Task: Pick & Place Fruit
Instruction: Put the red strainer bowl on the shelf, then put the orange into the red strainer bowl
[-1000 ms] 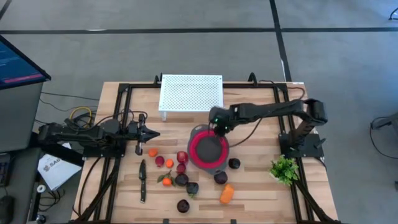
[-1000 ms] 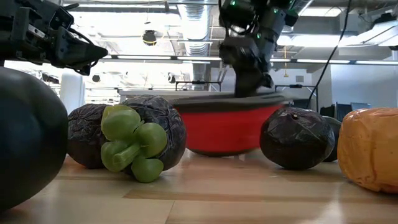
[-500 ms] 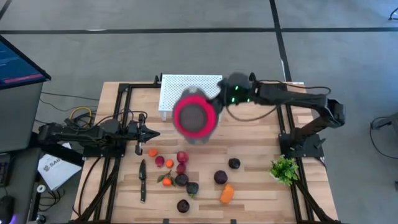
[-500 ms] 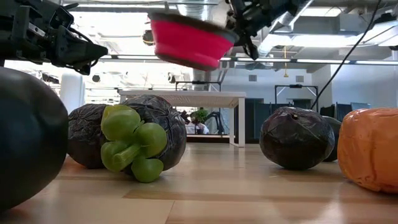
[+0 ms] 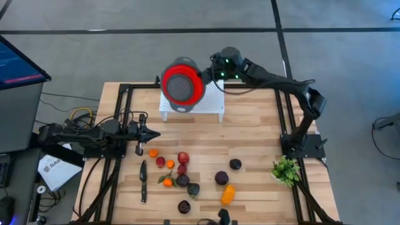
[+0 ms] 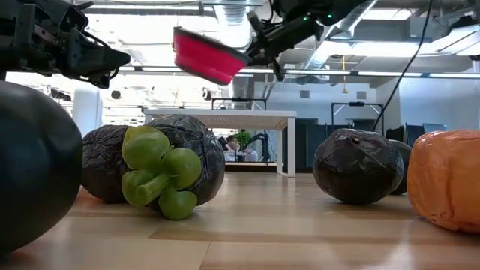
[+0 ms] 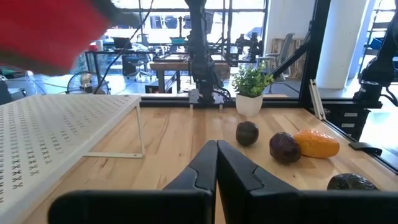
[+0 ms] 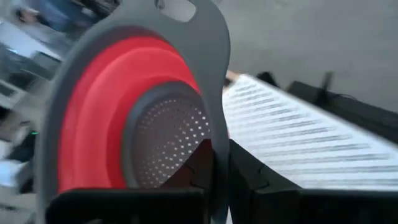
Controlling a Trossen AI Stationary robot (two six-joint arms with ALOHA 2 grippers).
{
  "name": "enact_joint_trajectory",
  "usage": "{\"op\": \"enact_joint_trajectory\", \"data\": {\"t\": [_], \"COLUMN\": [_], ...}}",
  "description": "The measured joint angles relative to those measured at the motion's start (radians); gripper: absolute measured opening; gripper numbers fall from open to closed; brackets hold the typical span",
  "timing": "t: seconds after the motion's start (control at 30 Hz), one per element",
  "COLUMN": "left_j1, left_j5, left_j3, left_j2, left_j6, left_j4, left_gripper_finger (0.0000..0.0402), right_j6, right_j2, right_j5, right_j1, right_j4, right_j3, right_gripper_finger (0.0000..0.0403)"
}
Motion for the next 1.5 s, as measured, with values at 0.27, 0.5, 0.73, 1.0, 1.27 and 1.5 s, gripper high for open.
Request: {"op": "enact_joint_trajectory", "data": {"t": [0.27, 0.5, 0.73, 1.0, 1.27, 1.5], "left_j1": [0.000, 0.000, 0.000, 0.000, 0.000, 0.000], "left_j5": [0.000, 0.000, 0.000, 0.000, 0.000, 0.000], "left_j3": [0.000, 0.000, 0.000, 0.000, 0.000, 0.000], "left_j2": [0.000, 0.000, 0.000, 0.000, 0.000, 0.000], "left_j6": [-0.022, -0.024, -0.026, -0.026, -0.026, -0.036], "left_j4": [0.002, 0.002, 0.003, 0.004, 0.005, 0.005], "left_gripper_finger": [0.0001, 0.0001, 0.0001, 0.0001, 0.0001, 0.0001], "right_j6": [-0.065, -0.068, -0.060, -0.086, -0.134, -0.289], "right_j2": [0.098, 0.140, 0.139, 0.139, 0.139, 0.114], "right_j5": [-0.010, -0.016, -0.014, -0.013, -0.001, 0.108], "right_j1": [-0.058, -0.078, -0.087, -0.085, -0.086, -0.085], "right_j4": [-0.308, -0.318, -0.322, -0.344, -0.346, -0.346], "right_j3": [0.183, 0.185, 0.185, 0.185, 0.185, 0.184], "right_gripper_finger": [0.0036, 0.0018, 0.0056, 0.0059, 0.0084, 0.0169]}}
